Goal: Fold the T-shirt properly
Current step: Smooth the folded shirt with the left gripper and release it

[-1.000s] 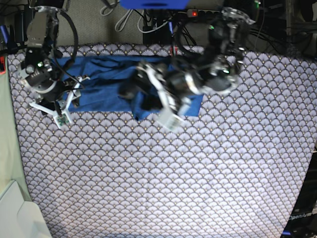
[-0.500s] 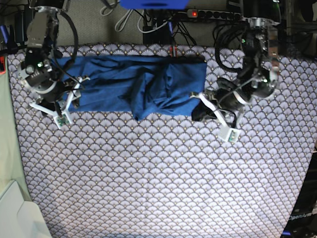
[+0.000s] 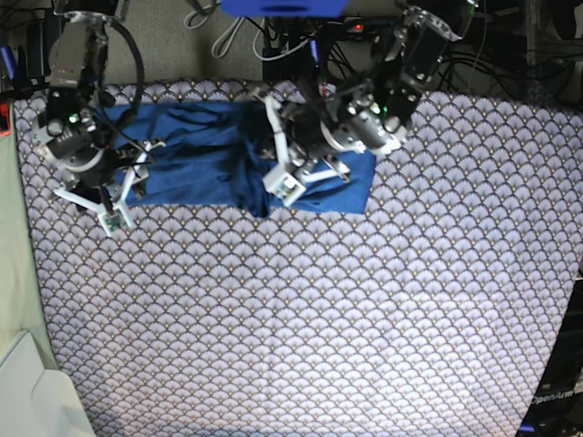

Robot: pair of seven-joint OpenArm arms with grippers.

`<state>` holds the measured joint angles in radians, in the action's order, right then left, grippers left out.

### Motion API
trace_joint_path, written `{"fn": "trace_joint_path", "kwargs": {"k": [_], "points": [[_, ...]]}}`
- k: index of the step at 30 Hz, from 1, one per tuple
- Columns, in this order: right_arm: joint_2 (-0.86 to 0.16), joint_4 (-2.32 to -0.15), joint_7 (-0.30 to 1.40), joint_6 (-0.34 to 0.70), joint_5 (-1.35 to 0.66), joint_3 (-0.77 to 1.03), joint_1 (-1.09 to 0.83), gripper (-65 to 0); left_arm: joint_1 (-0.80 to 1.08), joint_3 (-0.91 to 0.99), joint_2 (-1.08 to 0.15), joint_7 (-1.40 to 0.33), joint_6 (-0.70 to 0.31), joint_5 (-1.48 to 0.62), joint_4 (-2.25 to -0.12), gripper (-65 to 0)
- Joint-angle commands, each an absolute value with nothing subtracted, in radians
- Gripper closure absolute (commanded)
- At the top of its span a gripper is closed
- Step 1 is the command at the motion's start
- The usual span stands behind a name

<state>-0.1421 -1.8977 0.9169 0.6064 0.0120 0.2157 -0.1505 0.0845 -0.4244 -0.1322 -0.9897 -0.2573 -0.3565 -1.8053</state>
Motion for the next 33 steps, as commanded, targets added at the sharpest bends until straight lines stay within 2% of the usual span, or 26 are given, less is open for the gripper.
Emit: {"fn": "trace_joint_path", "kwargs": {"k": [1, 5, 10, 13, 17, 20, 26, 33], "points": [[-0.153, -1.916, 0.898, 0.607, 0.005, 0.22, -0.14, -30.2, 0.051, -0.433, -0.13, -0.964, -0.262, -0.412, -1.847, -0.3], [-0.154, -1.917, 0.9, 0.607, 0.005, 0.222, -0.14, -30.2, 0.042, -0.4, -0.166, -0.96, -0.262, -0.538, -1.911, -0.3], [-0.153, -1.917, 0.9, 0.607, 0.005, 0.222, -0.14, -30.2, 0.05, -0.193, -0.203, -0.96, -0.262, -0.673, -1.952, -0.3], [-0.151, -1.917, 0.9, 0.607, 0.005, 0.222, -0.14, -30.2, 0.05, -0.09, -0.211, -0.969, -0.254, -0.685, -1.905, -0.3], [-0.15, -1.916, 0.897, 0.607, 0.005, 0.216, -0.139, -30.2, 0.047, -0.07, -0.206, -0.97, -0.259, -0.685, -1.805, -0.3], [-0.15, -1.914, 0.897, 0.607, 0.005, 0.216, -0.134, -30.2, 0.042, -0.143, -0.202, -0.961, -0.259, -0.685, -1.744, -0.3], [-0.15, -1.914, 0.897, 0.607, 0.005, 0.216, -0.133, -30.2, -0.042, -0.423, -0.191, -0.96, -0.254, -0.667, -1.621, -0.2], [-0.151, -1.916, 0.895, 0.607, 0.005, 0.222, -0.139, -30.2, -0.07, -0.553, -0.099, -0.96, -0.26, -0.578, -1.538, -0.2]]}}
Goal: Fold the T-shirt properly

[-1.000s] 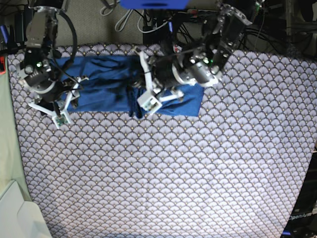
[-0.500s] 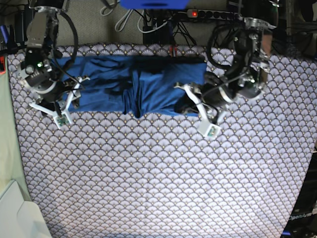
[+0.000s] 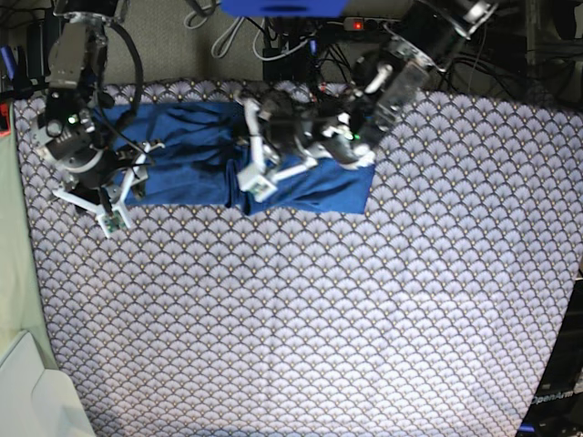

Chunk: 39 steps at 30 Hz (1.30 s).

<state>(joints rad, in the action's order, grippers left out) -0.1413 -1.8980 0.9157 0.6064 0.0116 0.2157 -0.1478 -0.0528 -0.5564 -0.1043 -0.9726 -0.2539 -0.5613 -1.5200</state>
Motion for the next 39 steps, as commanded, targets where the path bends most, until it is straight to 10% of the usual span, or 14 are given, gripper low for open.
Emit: {"fn": "trace_joint_path", "kwargs": {"k": [1, 12, 23, 33, 39], "points": [[-0.151, -1.917, 0.895, 0.607, 0.005, 0.222, -0.139, -30.2, -0.07, -0.565, -0.096, -0.96, -0.26, -0.585, -1.544, -0.2], [-0.148, -1.917, 0.901, 0.607, 0.007, 0.291, -0.131, -30.2, -0.071, -0.568, -0.237, -0.969, -0.255, -0.591, -1.816, -0.2], [-0.154, -1.844, 0.901, 0.604, 0.005, 0.426, -0.11, -30.6, 0.122, 0.015, -0.407, -0.97, -0.263, -0.591, -1.897, -1.2], [-0.133, -1.684, 0.903, 0.607, 0.002, 0.512, -0.073, -30.6, 0.232, 0.297, -0.432, -0.961, -0.292, -0.584, -1.896, -38.6], [-0.133, -1.618, 0.901, 0.607, 0.002, 0.552, -0.053, -30.6, 0.229, 0.383, -0.423, -0.961, -0.47, -0.582, -1.825, -40.4]]}}
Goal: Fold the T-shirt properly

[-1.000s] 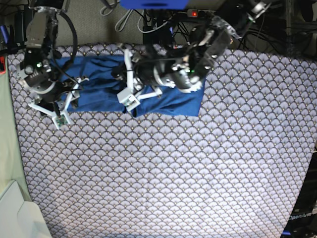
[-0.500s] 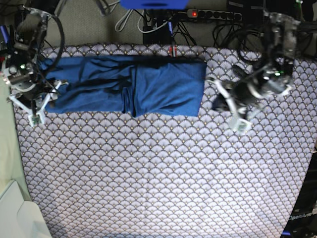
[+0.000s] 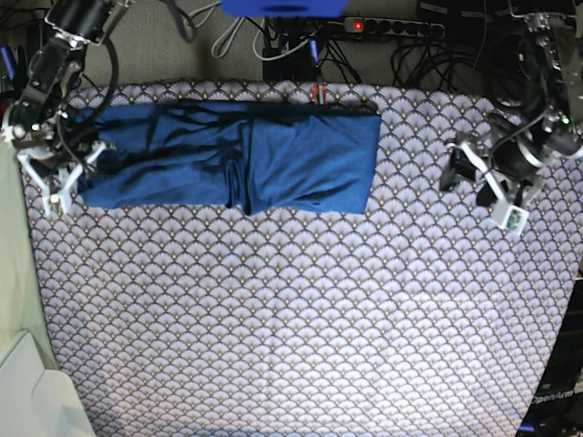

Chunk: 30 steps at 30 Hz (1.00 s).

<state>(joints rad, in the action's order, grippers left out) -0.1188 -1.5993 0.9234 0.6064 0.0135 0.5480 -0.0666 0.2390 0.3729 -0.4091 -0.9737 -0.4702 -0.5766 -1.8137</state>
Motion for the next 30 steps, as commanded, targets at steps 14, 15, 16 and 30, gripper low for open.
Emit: {"fn": "trace_joint_path", "kwargs": {"k": [14, 15, 16, 30], "points": [[-0.133, -1.606, 0.894, 0.607, 0.002, 0.552, -0.054, -30.3, 0.225, 0.44, -0.409, -0.96, -0.496, -0.582, -1.776, -40.4], [-0.133, -1.598, 0.894, 0.607, 0.002, 0.552, -0.053, -30.3, 0.225, 0.44, -0.409, -0.96, -0.496, -0.582, -1.776, -40.4], [-0.133, -1.587, 0.894, 0.607, 0.002, 0.552, -0.053, -30.3, 0.225, 0.44, -0.409, -0.96, -0.496, -0.582, -1.776, -40.4], [-0.131, -1.546, 0.892, 0.607, 0.002, 0.552, -0.059, -30.3, 0.226, 0.44, -0.414, -0.96, -0.496, -0.582, -1.776, -40.4]]}}
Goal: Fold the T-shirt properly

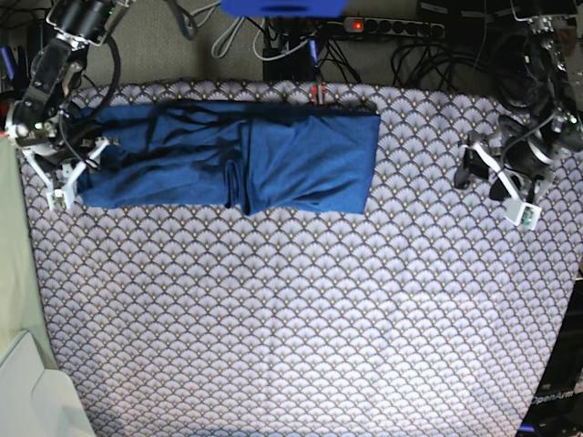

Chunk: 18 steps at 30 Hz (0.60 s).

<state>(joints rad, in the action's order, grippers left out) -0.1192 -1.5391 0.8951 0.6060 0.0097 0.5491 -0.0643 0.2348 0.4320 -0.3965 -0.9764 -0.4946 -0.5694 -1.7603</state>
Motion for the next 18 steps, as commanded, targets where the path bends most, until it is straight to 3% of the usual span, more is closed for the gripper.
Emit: {"fn": "trace_joint_path", "kwargs": {"k": [1, 9, 12, 16, 18], "points": [[-0.13, -1.537, 0.892, 0.607, 0.002, 0.552, -0.059, -30.3, 0.226, 0.44, -0.414, -0.96, -0.496, -0.582, -1.776, -40.4], [-0.088, -1.492, 0.895, 0.607, 0.001, 0.552, -0.064, -28.3, 0.229, 0.44, -0.414, -0.96, -0.496, -0.582, -1.776, -40.4], [-0.077, -1.494, 0.898, 0.607, 0.001, 0.552, -0.064, -19.7, 0.229, 0.44, -0.414, -0.96, -0.496, -0.582, -1.776, -40.4], [-0.059, -1.495, 0.9, 0.607, 0.002, 0.553, -0.064, 0.0, 0.231, 0.44, -0.418, -0.96, -0.496, -0.582, -1.776, -40.4], [-0.059, -1.497, 0.9, 0.607, 0.002, 0.553, -0.064, -0.1, 0.232, 0.441, -0.418, -0.96, -0.496, -0.582, -1.776, -40.4]]}}
